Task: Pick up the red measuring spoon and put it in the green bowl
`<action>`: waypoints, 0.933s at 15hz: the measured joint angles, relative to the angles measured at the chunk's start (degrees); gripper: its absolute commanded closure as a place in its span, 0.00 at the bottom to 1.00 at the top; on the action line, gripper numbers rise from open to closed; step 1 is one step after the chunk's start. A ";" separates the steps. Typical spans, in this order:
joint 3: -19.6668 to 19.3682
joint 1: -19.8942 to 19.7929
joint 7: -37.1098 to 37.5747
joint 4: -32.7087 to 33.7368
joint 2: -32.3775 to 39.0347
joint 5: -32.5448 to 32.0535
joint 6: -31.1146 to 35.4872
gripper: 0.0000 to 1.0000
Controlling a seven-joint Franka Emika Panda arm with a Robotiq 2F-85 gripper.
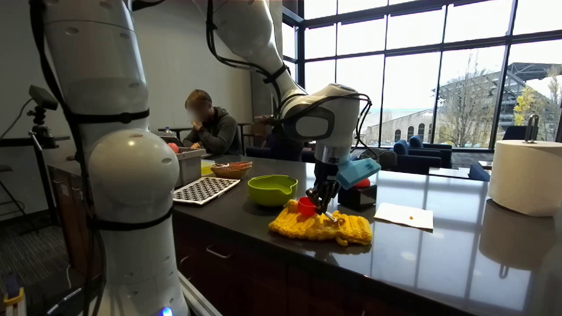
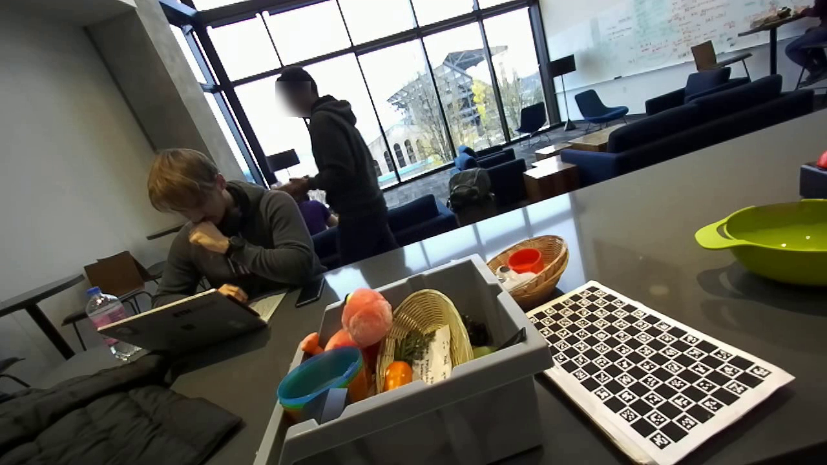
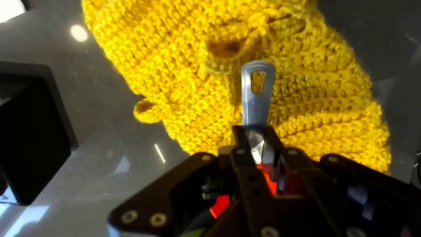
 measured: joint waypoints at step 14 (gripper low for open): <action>-0.13 -3.98 8.34 1.02 -3.76 -17.62 0.88 0.96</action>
